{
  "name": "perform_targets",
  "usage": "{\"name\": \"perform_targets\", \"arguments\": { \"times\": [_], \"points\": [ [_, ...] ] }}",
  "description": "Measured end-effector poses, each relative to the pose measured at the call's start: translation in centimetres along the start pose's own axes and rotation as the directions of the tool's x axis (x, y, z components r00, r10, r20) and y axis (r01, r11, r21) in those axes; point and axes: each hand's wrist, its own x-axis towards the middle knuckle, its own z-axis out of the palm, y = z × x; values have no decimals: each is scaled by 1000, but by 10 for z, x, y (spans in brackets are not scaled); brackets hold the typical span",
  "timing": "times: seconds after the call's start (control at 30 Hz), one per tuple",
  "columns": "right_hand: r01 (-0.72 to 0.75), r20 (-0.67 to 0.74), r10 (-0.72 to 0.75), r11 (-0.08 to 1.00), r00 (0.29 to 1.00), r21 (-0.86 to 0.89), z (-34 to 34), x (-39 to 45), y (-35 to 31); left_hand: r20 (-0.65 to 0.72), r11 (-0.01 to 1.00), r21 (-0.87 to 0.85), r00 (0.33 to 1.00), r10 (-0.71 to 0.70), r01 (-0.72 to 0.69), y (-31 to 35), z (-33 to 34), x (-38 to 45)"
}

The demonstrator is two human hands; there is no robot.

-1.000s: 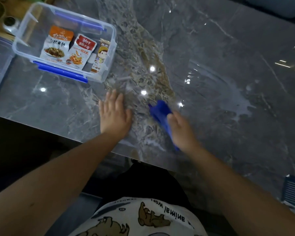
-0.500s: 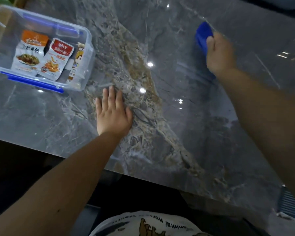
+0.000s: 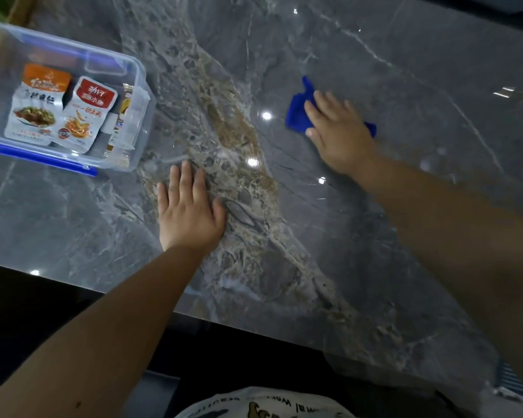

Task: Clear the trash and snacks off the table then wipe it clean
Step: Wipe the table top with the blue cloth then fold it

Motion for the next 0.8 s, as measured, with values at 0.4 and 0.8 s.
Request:
{"name": "perform_targets", "arguments": {
  "times": [0.4,0.8],
  "points": [
    [39,106,-35,999,994,-33,38,-146,-99,22,1000,-20,1000,18,-18,1,-6,-1],
    [29,45,-32,998,998,58,61,-226,-155,38,999,-27,999,38,-37,-2,-5,-1]
  ]
}}
